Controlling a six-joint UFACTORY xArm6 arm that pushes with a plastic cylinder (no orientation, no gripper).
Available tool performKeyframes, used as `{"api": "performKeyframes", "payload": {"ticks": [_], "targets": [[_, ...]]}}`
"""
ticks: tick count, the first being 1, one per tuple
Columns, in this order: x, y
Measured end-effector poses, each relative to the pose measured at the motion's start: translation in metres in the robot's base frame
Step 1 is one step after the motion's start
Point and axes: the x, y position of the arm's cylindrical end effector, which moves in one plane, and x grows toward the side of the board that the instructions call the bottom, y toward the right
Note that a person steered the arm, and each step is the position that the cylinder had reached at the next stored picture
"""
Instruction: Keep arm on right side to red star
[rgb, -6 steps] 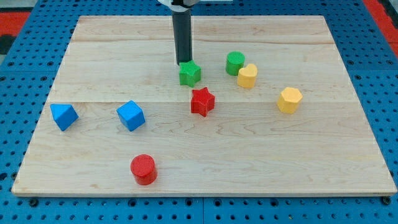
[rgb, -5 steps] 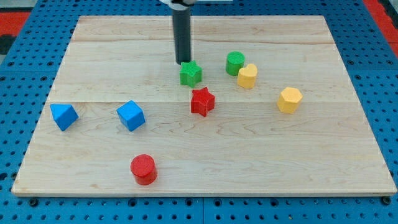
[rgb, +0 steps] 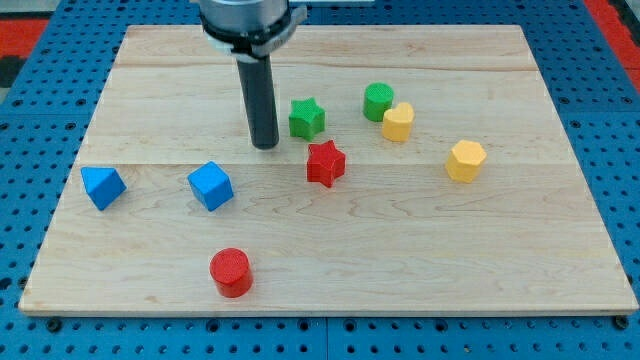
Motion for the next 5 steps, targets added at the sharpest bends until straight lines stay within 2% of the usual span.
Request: {"api": "performKeyframes", "payload": {"ticks": [1,2,4,5], "targets": [[0.038,-0.001],[0.053,0.032],[0.045,0.095],[0.035,0.095]]}}
